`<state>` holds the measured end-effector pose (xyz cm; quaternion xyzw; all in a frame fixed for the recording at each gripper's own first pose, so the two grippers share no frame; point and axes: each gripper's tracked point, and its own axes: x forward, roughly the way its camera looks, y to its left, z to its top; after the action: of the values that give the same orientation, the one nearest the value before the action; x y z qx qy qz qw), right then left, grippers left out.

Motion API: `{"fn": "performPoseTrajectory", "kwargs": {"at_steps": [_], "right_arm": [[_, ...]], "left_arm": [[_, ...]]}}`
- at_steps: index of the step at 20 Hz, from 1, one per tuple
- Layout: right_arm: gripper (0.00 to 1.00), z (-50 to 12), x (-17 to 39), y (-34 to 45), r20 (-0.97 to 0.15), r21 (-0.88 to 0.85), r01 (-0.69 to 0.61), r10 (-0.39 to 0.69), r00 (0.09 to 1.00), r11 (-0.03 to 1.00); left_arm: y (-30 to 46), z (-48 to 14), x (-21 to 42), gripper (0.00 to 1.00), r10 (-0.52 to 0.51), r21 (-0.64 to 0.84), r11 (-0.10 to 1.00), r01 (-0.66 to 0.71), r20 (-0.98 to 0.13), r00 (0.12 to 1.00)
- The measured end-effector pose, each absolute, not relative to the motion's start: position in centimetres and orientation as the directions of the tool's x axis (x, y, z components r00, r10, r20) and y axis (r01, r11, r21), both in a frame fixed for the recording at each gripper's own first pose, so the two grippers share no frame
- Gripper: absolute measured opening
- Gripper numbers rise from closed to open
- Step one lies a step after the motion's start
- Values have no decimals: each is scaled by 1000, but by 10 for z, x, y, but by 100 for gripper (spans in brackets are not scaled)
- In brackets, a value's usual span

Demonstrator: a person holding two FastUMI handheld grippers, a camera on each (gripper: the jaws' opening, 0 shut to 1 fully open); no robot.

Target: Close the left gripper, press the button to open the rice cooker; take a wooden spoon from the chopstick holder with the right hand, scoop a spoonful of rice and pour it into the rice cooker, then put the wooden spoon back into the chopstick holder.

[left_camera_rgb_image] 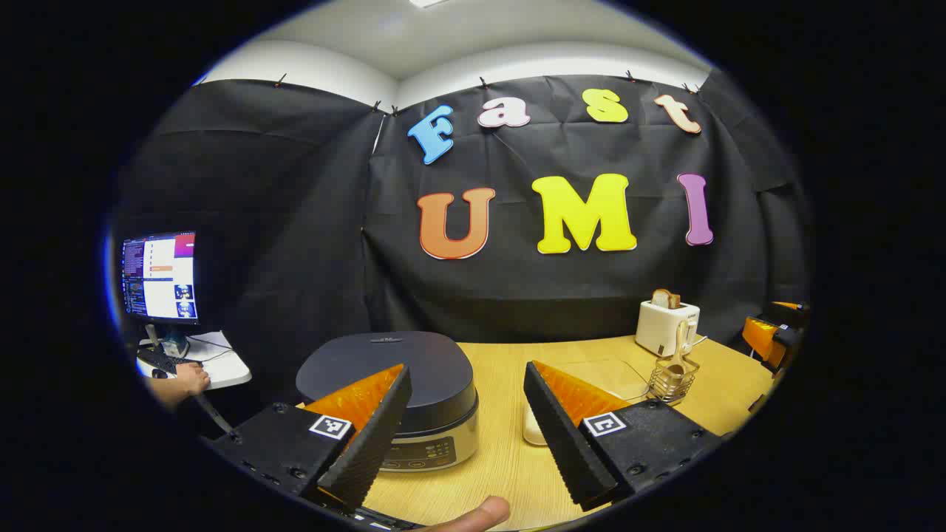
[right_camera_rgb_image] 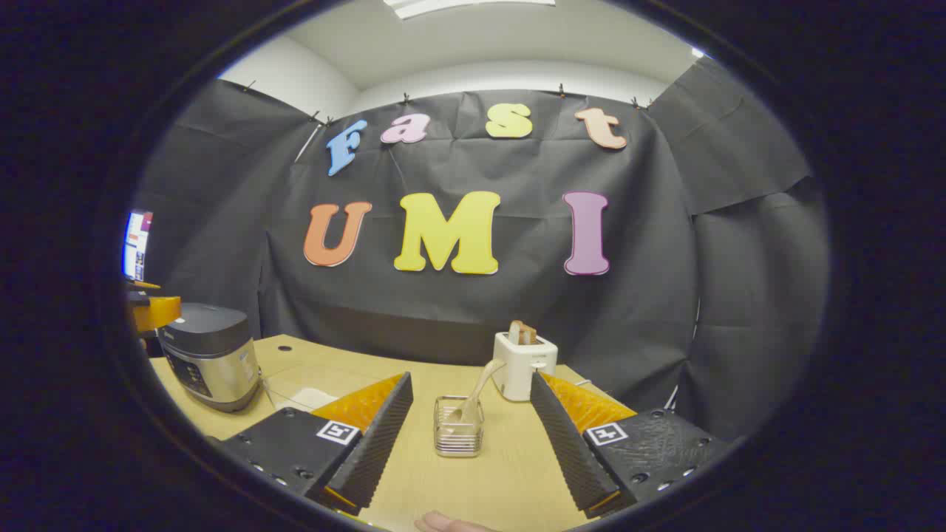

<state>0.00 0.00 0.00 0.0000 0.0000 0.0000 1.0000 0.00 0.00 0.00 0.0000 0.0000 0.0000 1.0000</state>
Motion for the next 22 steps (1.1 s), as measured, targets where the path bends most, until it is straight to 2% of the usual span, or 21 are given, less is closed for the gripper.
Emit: {"fn": "performPoseTrajectory", "kwargs": {"at_steps": [9,14,22], "right_arm": [[95,-2,1,-33,-12,24,9,-9,1000,1000],[95,4,-3,-17,16,-11,-16,16,1000,1000],[95,10,-9,-12,31,19,-37,37,999,999]], "left_arm": [[0,1,2,98,24,-27,999,-24,3,1000],[-8,3,1,98,-17,-28,999,18,11,1000],[2,8,5,98,10,-1,1000,-10,14,1000]]}}
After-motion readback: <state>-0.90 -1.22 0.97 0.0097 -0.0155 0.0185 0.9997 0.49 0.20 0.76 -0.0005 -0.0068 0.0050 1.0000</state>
